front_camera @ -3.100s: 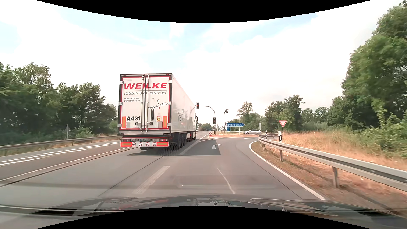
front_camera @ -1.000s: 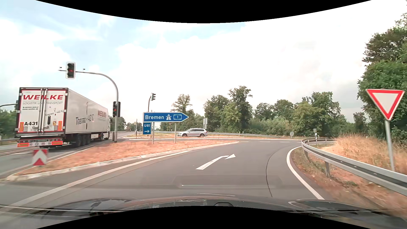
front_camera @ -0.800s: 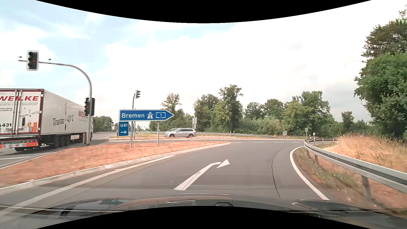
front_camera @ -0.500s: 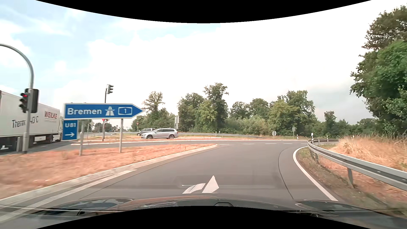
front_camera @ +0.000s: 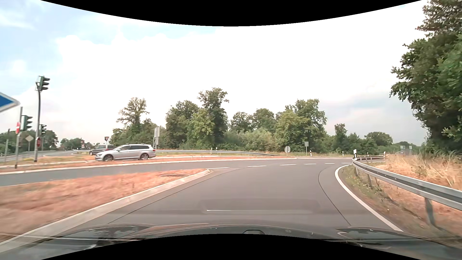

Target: Follow the waypoints while adhering to traffic rules and regulations

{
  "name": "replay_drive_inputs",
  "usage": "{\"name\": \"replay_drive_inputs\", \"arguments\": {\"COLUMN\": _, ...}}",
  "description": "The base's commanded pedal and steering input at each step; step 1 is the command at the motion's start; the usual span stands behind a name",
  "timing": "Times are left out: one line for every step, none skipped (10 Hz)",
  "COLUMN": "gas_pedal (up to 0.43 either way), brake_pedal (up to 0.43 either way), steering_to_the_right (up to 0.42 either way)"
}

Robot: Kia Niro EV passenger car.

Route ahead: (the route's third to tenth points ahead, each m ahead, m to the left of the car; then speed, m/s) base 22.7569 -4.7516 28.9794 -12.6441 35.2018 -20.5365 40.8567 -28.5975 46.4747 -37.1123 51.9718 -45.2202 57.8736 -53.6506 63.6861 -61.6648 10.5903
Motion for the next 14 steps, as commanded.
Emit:
{"name": "replay_drive_inputs", "arguments": {"gas_pedal": 0.150, "brake_pedal": 0.000, "steering_to_the_right": 0.128}}
{"name": "replay_drive_inputs", "arguments": {"gas_pedal": 0.150, "brake_pedal": 0.000, "steering_to_the_right": 0.127}}
{"name": "replay_drive_inputs", "arguments": {"gas_pedal": 0.157, "brake_pedal": 0.000, "steering_to_the_right": 0.125}}
{"name": "replay_drive_inputs", "arguments": {"gas_pedal": 0.157, "brake_pedal": 0.000, "steering_to_the_right": 0.125}}
{"name": "replay_drive_inputs", "arguments": {"gas_pedal": 0.157, "brake_pedal": 0.000, "steering_to_the_right": 0.125}}
{"name": "replay_drive_inputs", "arguments": {"gas_pedal": 0.169, "brake_pedal": 0.000, "steering_to_the_right": 0.125}}
{"name": "replay_drive_inputs", "arguments": {"gas_pedal": 0.169, "brake_pedal": 0.000, "steering_to_the_right": 0.126}}
{"name": "replay_drive_inputs", "arguments": {"gas_pedal": 0.169, "brake_pedal": 0.000, "steering_to_the_right": 0.127}}
{"name": "replay_drive_inputs", "arguments": {"gas_pedal": 0.177, "brake_pedal": 0.000, "steering_to_the_right": 0.133}}
{"name": "replay_drive_inputs", "arguments": {"gas_pedal": 0.177, "brake_pedal": 0.000, "steering_to_the_right": 0.141}}
{"name": "replay_drive_inputs", "arguments": {"gas_pedal": 0.177, "brake_pedal": 0.000, "steering_to_the_right": 0.143}}
{"name": "replay_drive_inputs", "arguments": {"gas_pedal": 0.177, "brake_pedal": 0.000, "steering_to_the_right": 0.141}}
{"name": "replay_drive_inputs", "arguments": {"gas_pedal": 0.177, "brake_pedal": 0.000, "steering_to_the_right": 0.137}}
{"name": "replay_drive_inputs", "arguments": {"gas_pedal": 0.177, "brake_pedal": 0.000, "steering_to_the_right": 0.134}}
